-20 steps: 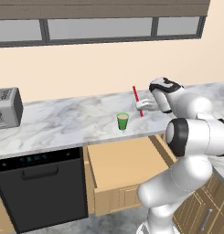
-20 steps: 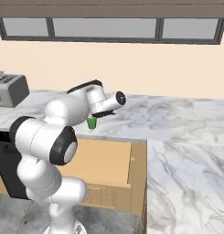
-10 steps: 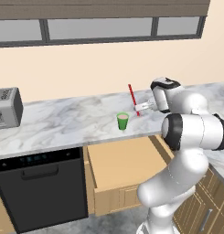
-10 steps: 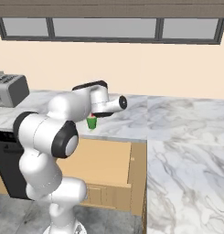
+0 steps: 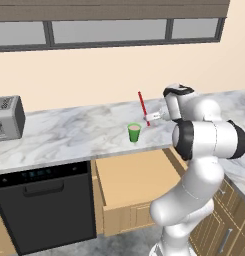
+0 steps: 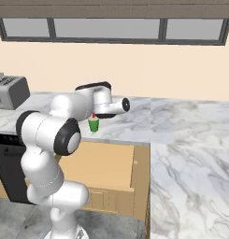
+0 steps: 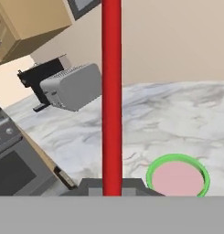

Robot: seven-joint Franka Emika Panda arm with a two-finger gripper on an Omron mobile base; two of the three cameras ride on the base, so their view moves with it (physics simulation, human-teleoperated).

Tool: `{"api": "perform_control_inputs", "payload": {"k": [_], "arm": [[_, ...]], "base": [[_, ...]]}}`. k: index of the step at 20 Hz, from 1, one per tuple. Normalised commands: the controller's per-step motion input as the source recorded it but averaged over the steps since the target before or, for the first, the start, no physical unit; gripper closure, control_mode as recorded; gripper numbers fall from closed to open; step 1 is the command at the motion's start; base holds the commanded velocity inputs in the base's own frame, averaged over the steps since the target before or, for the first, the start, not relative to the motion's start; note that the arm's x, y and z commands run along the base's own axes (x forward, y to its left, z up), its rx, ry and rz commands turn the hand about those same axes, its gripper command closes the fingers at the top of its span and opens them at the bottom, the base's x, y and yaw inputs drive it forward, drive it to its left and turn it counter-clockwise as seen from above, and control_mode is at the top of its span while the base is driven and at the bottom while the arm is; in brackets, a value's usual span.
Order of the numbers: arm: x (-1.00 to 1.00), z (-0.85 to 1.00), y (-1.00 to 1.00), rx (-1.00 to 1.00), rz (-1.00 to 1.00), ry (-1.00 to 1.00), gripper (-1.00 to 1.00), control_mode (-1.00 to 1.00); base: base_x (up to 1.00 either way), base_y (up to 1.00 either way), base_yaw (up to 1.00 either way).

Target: Pick up the straw from the right drawer and put it inside the smoothie cup.

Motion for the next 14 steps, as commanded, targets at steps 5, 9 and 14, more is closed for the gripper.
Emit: {"api": "perform_control_inputs", "payload": {"k": [5,9,14], "arm": [[0.17,0.00,0.01,0.13,0.01,-0.04,1.00,-1.00],[0.21,0.00,0.08,0.14,0.00,-0.05,1.00,-1.00],[0.18,-0.01,0.08,0.05,0.02,-0.04,1.00,-1.00]], "base": [[0.00,0.00,0.00],[0.00,0.00,0.00],[0.00,0.00,0.00]]}}
